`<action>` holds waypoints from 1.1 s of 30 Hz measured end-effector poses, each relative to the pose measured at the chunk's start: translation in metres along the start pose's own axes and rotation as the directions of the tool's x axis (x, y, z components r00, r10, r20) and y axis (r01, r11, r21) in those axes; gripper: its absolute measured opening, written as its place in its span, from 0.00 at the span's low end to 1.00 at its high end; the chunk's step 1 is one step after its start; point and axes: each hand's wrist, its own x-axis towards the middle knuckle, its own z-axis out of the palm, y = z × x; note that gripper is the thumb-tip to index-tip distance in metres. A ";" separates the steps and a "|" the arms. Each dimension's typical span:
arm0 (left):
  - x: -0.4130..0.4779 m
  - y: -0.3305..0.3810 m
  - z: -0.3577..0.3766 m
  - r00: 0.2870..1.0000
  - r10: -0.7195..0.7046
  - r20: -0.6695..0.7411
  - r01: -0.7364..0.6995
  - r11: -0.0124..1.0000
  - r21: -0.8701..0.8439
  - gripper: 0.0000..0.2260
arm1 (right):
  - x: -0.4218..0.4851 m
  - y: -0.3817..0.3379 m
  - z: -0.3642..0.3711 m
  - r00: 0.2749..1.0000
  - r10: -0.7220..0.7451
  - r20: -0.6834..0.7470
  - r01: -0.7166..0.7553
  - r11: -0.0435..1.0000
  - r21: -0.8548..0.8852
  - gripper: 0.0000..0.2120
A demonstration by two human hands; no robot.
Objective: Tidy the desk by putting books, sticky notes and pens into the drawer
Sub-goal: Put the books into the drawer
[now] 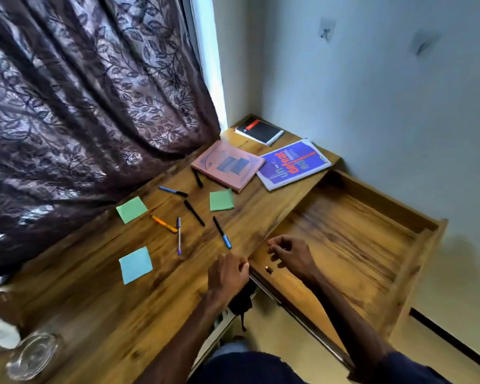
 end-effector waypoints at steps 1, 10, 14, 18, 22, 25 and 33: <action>0.001 0.005 0.003 1.000 0.001 0.003 -0.001 1.000 -0.013 0.11 | 0.003 0.002 -0.006 1.000 0.000 -0.001 0.000 1.000 0.003 0.06; 0.060 0.029 0.011 0.999 -0.006 0.049 0.010 0.998 -0.066 0.10 | 0.056 -0.004 -0.034 1.000 0.011 -0.013 -0.010 0.999 0.036 0.07; 0.110 0.041 0.011 0.999 0.024 0.036 -0.020 0.994 -0.112 0.11 | 0.102 -0.015 -0.038 0.998 0.038 -0.045 -0.037 0.999 0.017 0.07; 0.162 0.045 0.012 0.998 0.049 0.042 -0.041 0.985 -0.170 0.12 | 0.155 -0.033 -0.037 0.994 0.087 -0.069 -0.088 0.996 -0.008 0.07; 0.217 0.037 0.011 0.999 0.026 0.027 -0.021 0.985 -0.172 0.11 | 0.212 -0.054 -0.029 0.989 0.123 -0.077 -0.124 0.992 -0.015 0.08; 0.258 0.024 0.008 0.999 -0.028 0.038 0.034 0.988 -0.149 0.12 | 0.249 -0.066 -0.019 0.986 0.147 -0.075 -0.148 0.989 -0.010 0.08; 0.361 -0.019 0.006 0.996 -0.087 0.014 0.088 0.973 -0.214 0.13 | 0.333 -0.064 0.020 0.966 0.250 -0.068 -0.254 0.965 -0.058 0.07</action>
